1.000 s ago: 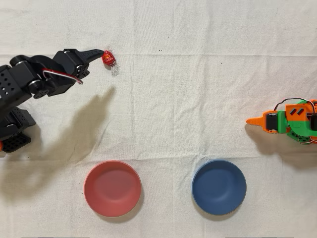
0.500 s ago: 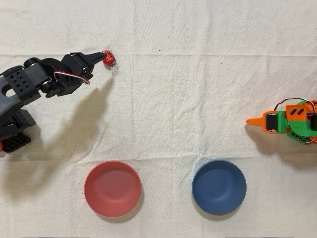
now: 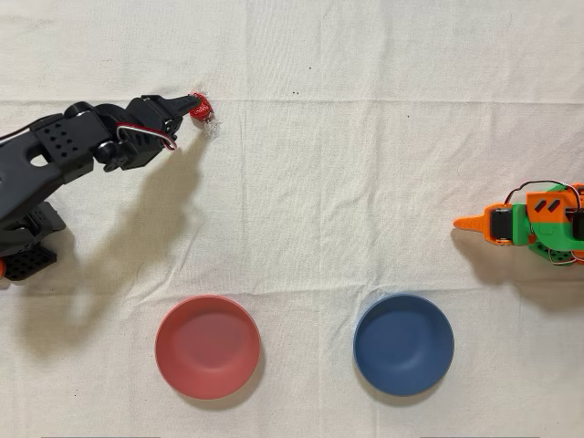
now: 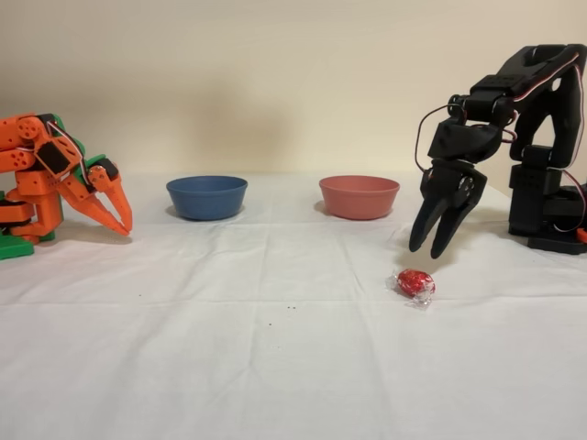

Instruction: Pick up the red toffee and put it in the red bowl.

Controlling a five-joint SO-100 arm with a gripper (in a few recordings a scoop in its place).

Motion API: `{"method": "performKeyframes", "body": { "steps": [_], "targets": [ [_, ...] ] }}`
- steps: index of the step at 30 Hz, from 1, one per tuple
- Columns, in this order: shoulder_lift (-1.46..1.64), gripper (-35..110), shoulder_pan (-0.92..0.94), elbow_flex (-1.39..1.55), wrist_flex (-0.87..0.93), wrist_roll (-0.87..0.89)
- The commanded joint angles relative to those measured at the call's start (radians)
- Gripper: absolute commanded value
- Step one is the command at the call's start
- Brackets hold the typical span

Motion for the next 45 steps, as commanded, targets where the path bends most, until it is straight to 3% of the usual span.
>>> {"method": "performKeyframes", "body": {
  "steps": [1, 36, 45],
  "targets": [
    [-0.009, 32, -0.023, -0.046, -0.026, 0.003],
    [-0.249, 32, -0.044, -0.224, -0.066, 0.011],
    [-0.241, 20, -0.046, -0.212, -0.067, 0.014]
  ]
}}
